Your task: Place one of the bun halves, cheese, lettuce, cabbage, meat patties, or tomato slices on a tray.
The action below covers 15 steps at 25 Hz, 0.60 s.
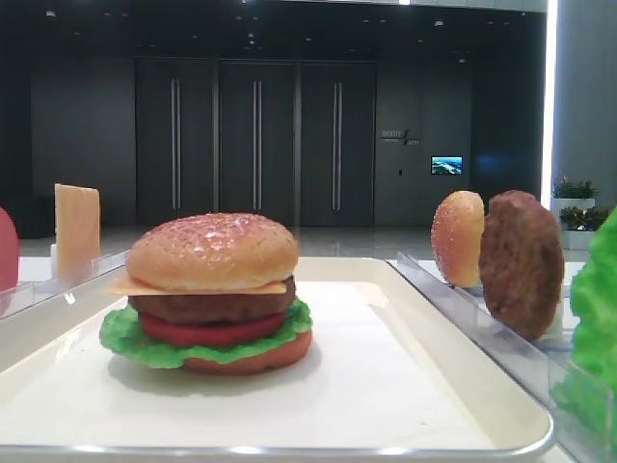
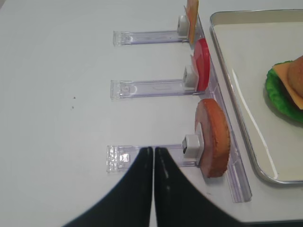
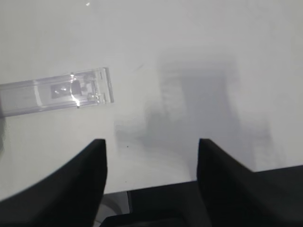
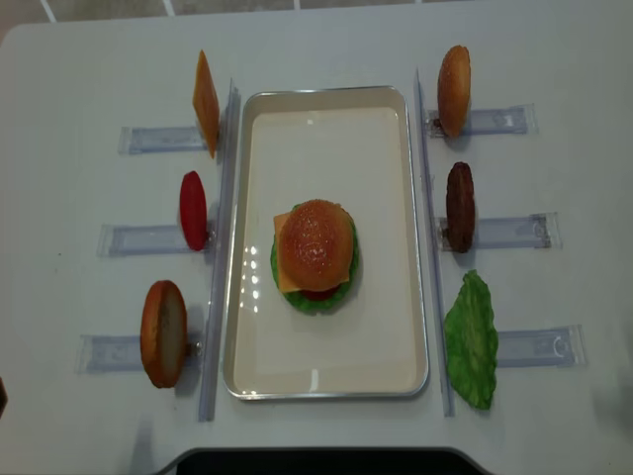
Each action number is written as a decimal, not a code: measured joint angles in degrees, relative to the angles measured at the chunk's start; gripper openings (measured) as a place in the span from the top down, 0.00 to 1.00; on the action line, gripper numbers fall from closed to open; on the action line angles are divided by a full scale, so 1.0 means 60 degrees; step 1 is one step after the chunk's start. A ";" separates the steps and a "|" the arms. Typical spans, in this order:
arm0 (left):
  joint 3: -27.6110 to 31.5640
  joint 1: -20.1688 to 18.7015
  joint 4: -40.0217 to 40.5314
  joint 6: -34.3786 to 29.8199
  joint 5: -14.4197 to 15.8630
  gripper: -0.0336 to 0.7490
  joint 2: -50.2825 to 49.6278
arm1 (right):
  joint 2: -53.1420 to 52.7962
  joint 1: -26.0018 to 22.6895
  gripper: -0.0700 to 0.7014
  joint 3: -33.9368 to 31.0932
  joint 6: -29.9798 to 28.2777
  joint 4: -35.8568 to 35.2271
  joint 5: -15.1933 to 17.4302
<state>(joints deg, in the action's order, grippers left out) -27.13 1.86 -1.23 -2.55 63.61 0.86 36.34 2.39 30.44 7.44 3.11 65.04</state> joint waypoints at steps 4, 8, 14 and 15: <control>0.0000 0.0000 0.0000 0.0000 0.0000 0.97 0.0000 | -0.1772 0.0000 0.39 -0.0154 -0.0312 -0.0209 0.0002; 0.0000 0.0000 0.0000 0.0000 0.0000 0.97 0.0000 | -0.3680 0.0000 0.39 -0.0154 -0.0688 -0.0519 -0.0017; 0.0000 0.0000 0.0000 0.0000 0.0000 0.97 0.0000 | -0.6077 0.0000 0.39 -0.0154 -0.0793 -0.0519 -0.0017; 0.0000 0.0000 0.0000 0.0000 0.0000 0.97 0.0000 | -0.6097 0.0000 0.39 -0.0187 -0.0836 -0.0519 -0.0017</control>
<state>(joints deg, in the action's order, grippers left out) -27.13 1.86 -1.23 -2.55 63.61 0.86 -0.24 2.39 29.32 2.42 0.00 64.94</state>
